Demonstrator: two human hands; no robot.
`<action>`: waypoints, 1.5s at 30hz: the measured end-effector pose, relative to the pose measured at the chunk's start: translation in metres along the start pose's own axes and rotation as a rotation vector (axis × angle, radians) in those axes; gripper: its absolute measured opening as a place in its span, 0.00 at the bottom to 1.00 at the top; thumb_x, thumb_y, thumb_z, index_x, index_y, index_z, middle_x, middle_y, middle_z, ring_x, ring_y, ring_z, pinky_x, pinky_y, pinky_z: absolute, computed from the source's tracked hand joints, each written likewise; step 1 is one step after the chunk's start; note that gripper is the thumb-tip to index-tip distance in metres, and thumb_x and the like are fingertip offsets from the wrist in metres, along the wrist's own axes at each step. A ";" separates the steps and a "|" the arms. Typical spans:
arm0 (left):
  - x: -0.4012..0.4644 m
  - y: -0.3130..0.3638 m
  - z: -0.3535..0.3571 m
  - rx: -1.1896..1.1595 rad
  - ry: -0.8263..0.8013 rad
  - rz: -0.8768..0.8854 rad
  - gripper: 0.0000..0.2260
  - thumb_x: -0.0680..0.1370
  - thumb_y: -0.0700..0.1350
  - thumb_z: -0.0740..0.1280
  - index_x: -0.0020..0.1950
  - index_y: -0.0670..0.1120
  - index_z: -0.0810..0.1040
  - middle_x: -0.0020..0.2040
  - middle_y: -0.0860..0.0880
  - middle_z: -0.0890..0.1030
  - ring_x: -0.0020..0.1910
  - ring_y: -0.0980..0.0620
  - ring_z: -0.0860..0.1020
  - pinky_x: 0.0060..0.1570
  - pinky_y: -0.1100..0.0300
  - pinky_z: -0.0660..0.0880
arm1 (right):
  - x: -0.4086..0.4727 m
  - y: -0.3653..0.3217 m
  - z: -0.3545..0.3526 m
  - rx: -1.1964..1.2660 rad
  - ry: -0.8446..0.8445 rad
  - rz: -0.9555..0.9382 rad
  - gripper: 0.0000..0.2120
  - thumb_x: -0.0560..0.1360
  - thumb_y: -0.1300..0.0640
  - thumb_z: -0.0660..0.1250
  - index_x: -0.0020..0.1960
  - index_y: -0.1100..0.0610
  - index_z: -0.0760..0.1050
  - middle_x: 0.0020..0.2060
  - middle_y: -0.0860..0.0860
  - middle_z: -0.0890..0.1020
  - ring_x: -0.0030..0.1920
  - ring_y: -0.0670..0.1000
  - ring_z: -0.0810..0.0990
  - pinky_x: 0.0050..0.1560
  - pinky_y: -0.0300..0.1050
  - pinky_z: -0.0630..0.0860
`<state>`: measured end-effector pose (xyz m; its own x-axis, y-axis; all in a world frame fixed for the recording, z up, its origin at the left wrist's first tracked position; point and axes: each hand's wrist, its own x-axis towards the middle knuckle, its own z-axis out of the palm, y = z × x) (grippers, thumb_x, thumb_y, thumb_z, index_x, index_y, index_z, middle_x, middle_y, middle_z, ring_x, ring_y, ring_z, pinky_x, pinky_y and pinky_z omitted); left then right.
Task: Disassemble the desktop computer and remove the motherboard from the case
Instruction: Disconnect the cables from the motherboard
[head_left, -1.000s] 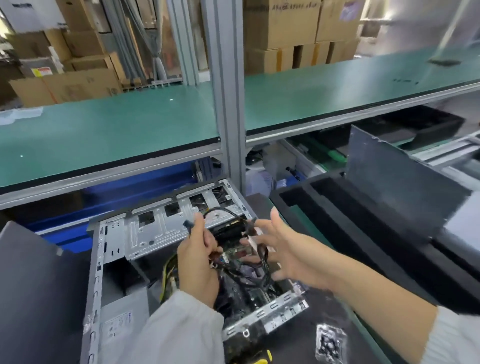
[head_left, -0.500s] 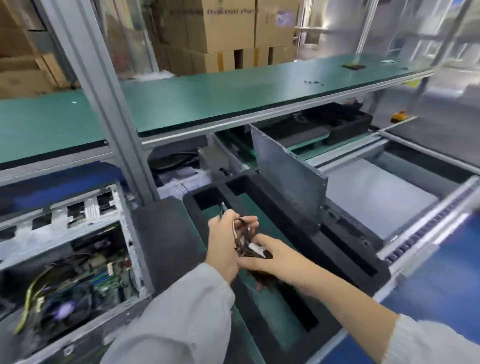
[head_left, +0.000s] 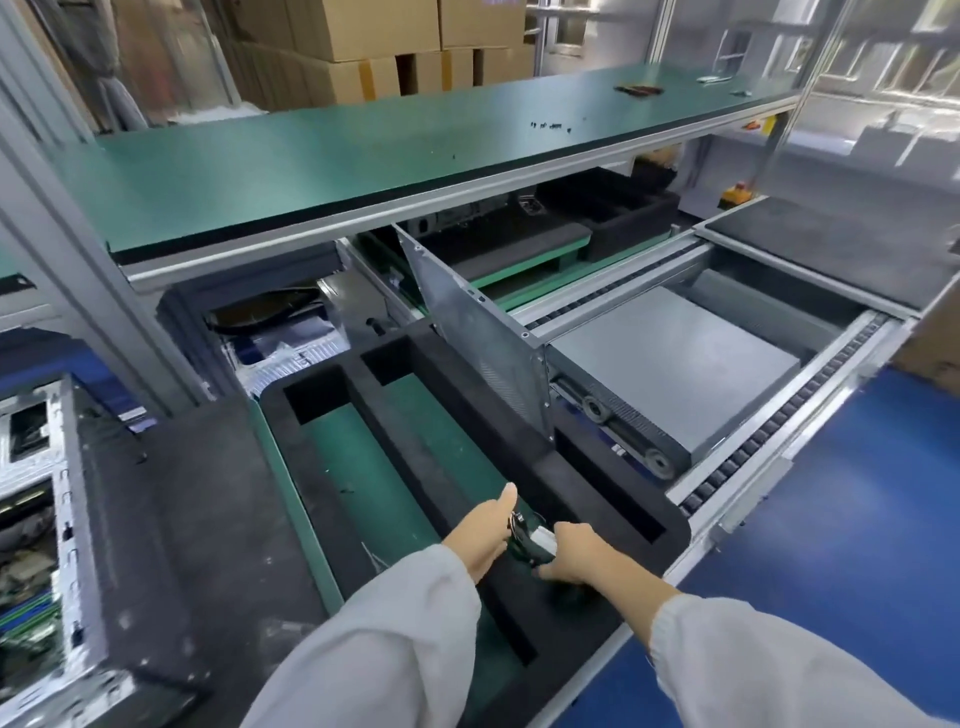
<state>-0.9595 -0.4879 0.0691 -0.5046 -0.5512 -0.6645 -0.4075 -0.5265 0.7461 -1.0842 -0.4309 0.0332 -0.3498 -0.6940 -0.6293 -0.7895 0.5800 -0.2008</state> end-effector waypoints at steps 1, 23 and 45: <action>0.001 0.000 0.001 -0.065 -0.019 -0.036 0.18 0.82 0.59 0.54 0.57 0.44 0.69 0.50 0.47 0.73 0.53 0.52 0.74 0.61 0.60 0.70 | 0.001 0.001 0.001 -0.085 -0.092 0.005 0.24 0.70 0.44 0.71 0.57 0.59 0.72 0.51 0.53 0.77 0.51 0.54 0.77 0.48 0.45 0.73; -0.231 0.044 -0.239 0.196 0.532 0.293 0.13 0.81 0.38 0.56 0.50 0.32 0.78 0.46 0.35 0.80 0.42 0.47 0.79 0.51 0.52 0.78 | -0.167 -0.326 -0.060 -0.160 0.149 -0.956 0.09 0.77 0.53 0.60 0.53 0.57 0.74 0.42 0.52 0.74 0.37 0.51 0.73 0.34 0.41 0.67; -0.307 -0.125 -0.478 0.905 0.761 0.363 0.14 0.82 0.50 0.57 0.46 0.45 0.78 0.42 0.49 0.80 0.42 0.48 0.78 0.45 0.54 0.75 | -0.098 -0.529 0.116 -0.303 0.093 -0.803 0.20 0.79 0.57 0.57 0.71 0.57 0.66 0.66 0.56 0.73 0.64 0.55 0.73 0.60 0.46 0.72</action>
<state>-0.3903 -0.5621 0.1606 -0.2504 -0.9672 -0.0422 -0.8685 0.2051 0.4512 -0.5735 -0.6207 0.1140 0.3426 -0.8848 -0.3158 -0.9112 -0.2311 -0.3411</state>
